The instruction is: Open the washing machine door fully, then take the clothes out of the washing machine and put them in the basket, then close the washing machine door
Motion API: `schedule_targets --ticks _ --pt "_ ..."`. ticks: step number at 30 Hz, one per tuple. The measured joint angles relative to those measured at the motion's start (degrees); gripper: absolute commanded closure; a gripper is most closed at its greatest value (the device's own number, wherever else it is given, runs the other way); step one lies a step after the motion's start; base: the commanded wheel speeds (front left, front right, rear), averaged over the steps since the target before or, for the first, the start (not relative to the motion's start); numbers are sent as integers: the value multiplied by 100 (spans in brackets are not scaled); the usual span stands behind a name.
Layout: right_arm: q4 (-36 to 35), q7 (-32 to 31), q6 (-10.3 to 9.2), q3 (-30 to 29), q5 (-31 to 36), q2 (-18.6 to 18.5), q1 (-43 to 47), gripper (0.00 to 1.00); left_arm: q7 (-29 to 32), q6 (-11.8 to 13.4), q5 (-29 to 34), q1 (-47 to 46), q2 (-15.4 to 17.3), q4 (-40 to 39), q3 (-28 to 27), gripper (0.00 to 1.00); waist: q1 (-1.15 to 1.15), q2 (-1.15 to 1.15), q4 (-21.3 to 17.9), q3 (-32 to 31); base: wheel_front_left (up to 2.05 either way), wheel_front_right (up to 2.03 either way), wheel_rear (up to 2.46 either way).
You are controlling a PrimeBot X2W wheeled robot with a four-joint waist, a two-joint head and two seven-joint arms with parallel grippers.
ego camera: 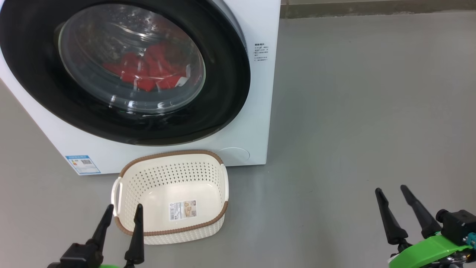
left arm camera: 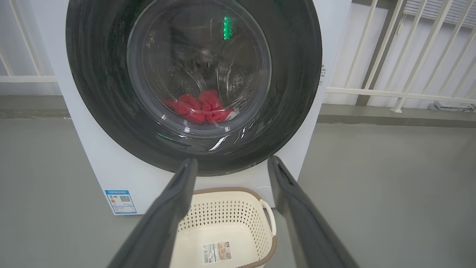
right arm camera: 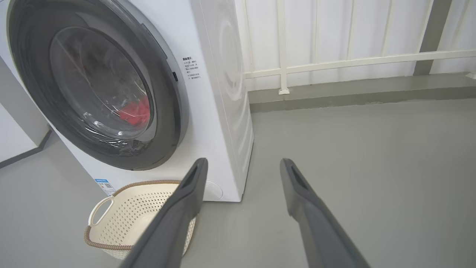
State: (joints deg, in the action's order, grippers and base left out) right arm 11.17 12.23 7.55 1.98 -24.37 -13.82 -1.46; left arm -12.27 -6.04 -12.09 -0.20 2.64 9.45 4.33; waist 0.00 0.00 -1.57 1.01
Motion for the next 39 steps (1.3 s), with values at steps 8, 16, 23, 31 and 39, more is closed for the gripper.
schedule_targets --ticks 8,16,23,31,39 --pt "-175 134 0 -170 654 9 32 0 -133 24 570 41 1 -54 35 0 0 0 -4 -15 0 0 0" --pt "-133 208 0 -186 987 70 176 0 -220 24 665 111 -1 -27 -42 0 0 0 -10 -15 0 0 0" --pt "-103 208 0 -223 988 87 175 0 -221 14 559 111 -5 133 -120 0 0 0 -24 -11 0 0 0" --pt "-96 208 0 -232 988 84 175 0 -220 -25 533 109 -20 226 -233 0 0 0 -27 27 0 0 0" --pt "-93 208 0 -249 989 85 175 0 -220 -29 531 107 -27 244 -254 0 0 0 -18 20 0 0 0"
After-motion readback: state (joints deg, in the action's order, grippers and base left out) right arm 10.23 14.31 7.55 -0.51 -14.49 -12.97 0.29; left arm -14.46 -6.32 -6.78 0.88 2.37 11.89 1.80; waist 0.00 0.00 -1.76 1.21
